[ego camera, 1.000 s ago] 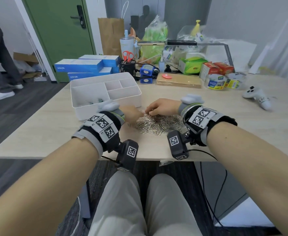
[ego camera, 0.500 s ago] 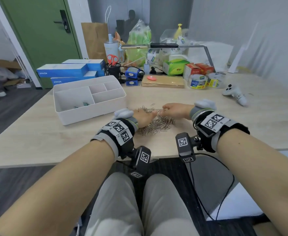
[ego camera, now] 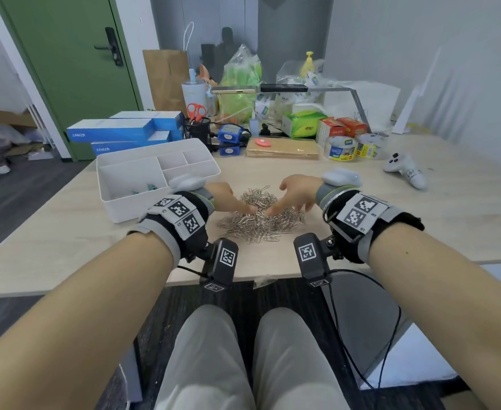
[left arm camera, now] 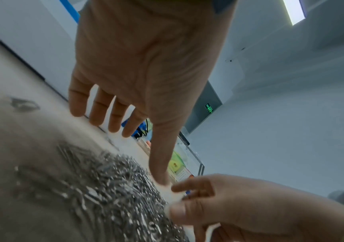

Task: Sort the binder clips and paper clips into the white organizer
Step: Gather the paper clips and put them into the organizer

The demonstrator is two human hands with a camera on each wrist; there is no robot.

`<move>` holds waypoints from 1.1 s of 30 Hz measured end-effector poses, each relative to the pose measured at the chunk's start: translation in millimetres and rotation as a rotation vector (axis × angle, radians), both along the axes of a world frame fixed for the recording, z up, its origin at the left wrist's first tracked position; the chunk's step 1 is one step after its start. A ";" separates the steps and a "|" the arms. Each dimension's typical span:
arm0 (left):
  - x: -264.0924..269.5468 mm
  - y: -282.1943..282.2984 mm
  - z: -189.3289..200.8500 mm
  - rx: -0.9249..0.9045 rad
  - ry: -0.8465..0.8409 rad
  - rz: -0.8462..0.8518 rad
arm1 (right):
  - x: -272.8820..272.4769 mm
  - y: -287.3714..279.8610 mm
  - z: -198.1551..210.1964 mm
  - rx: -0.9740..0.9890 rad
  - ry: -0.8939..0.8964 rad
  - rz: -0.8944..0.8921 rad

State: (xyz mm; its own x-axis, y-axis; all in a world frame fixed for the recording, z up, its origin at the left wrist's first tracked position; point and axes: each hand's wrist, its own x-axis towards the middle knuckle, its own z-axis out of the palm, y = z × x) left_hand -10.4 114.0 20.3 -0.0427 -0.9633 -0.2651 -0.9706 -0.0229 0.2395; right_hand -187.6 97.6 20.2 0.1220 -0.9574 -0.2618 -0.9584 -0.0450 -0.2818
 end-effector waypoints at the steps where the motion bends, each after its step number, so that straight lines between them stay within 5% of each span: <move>1: 5.1 -0.7 0.7 0.030 -0.023 -0.005 | 2.5 0.5 -0.2 0.069 0.015 -0.017; 6: 12.8 -0.8 -4.1 0.177 -0.085 -0.069 | 13.6 1.6 -6.7 0.175 0.007 -0.017; 9: 2.5 0.0 -8.0 0.118 -0.146 -0.119 | 19.0 1.7 -8.0 0.179 -0.037 0.002; 20: -18.1 -6.5 -16.3 -0.083 0.053 -0.124 | 21.0 -4.4 -17.1 0.050 -0.225 0.019; 33: -20.5 -16.6 -17.9 -0.137 0.120 -0.087 | 23.4 -13.8 -21.2 -0.023 -0.341 0.043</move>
State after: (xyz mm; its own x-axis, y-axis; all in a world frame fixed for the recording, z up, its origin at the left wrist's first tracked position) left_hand -30.9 97.4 2.4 -0.1506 -0.9813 -0.1195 -0.9319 0.1006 0.3484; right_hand -164.2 83.7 -1.0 0.2394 -0.9545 -0.1776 -0.8062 -0.0935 -0.5842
